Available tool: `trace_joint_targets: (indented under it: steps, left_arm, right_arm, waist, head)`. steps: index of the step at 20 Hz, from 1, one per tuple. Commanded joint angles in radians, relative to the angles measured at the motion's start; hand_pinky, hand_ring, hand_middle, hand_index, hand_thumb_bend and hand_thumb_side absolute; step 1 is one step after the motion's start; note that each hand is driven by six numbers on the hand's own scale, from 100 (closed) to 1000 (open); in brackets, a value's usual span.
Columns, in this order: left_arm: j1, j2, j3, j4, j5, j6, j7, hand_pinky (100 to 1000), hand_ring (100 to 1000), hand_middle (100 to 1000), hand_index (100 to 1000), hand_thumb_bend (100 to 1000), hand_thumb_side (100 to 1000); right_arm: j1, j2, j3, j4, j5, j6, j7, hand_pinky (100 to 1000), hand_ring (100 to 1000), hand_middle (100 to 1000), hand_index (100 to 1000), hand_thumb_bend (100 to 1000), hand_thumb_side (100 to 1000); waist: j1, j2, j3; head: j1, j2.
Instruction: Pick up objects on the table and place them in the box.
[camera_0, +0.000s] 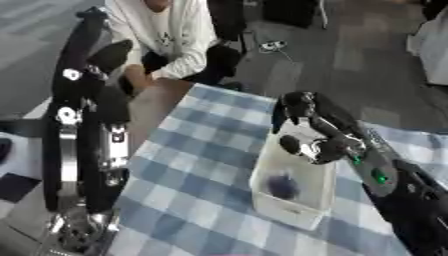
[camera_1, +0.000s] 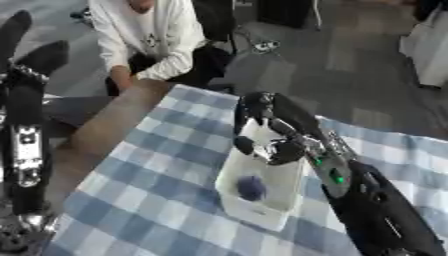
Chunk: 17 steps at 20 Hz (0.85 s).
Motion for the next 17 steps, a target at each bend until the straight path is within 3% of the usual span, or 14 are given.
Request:
trace_joint_targets:
  steps: [1, 6, 9, 11, 14, 17]
  left_arm:
    - [-0.012, 0.005, 0.003, -0.016, -0.006, 0.002, 0.001, 848, 792, 963, 974, 115, 857]
    - [-0.010, 0.006, 0.004, -0.016, -0.007, 0.004, 0.002, 848, 791, 963, 974, 113, 858]
    - [-0.006, 0.008, 0.006, -0.016, -0.009, 0.005, 0.003, 848, 791, 963, 974, 113, 858]
    - [-0.002, 0.011, 0.008, -0.016, -0.010, 0.007, 0.005, 848, 791, 963, 974, 111, 859]
    - [0.013, 0.022, 0.011, -0.016, -0.014, 0.011, 0.008, 848, 791, 964, 974, 103, 864]
    - [0.029, 0.034, 0.015, -0.016, -0.018, 0.016, 0.014, 845, 789, 964, 975, 100, 864]
  right_arm:
    - [-0.031, -0.017, -0.002, -0.008, 0.048, 0.000, -0.036, 444, 561, 674, 637, 399, 1000]
    - [-0.026, -0.016, -0.002, 0.003, 0.086, 0.000, -0.075, 445, 562, 682, 649, 407, 1000]
    - [-0.006, -0.023, -0.001, -0.012, 0.064, 0.000, -0.098, 445, 569, 692, 660, 411, 1000]
    - [0.021, -0.038, 0.006, -0.051, 0.005, 0.000, -0.112, 444, 575, 701, 674, 412, 1000]
    - [0.088, -0.078, 0.019, -0.184, -0.156, 0.006, -0.129, 448, 584, 705, 694, 401, 1000]
    - [0.179, -0.122, 0.033, -0.392, -0.375, 0.076, -0.108, 438, 604, 716, 743, 414, 1000]
  waist:
    - [0.007, -0.013, -0.002]
    - [0.009, -0.013, -0.005]
    - [0.009, -0.015, -0.008]
    - [0.008, -0.017, -0.012]
    - [0.009, -0.019, -0.029]
    - [0.012, -0.023, -0.049]
  head:
    - [0.007, -0.011]
    - [0.007, -0.011]
    - [0.008, -0.014]
    - [0.012, -0.016]
    - [0.024, -0.020]
    - [0.032, -0.018]
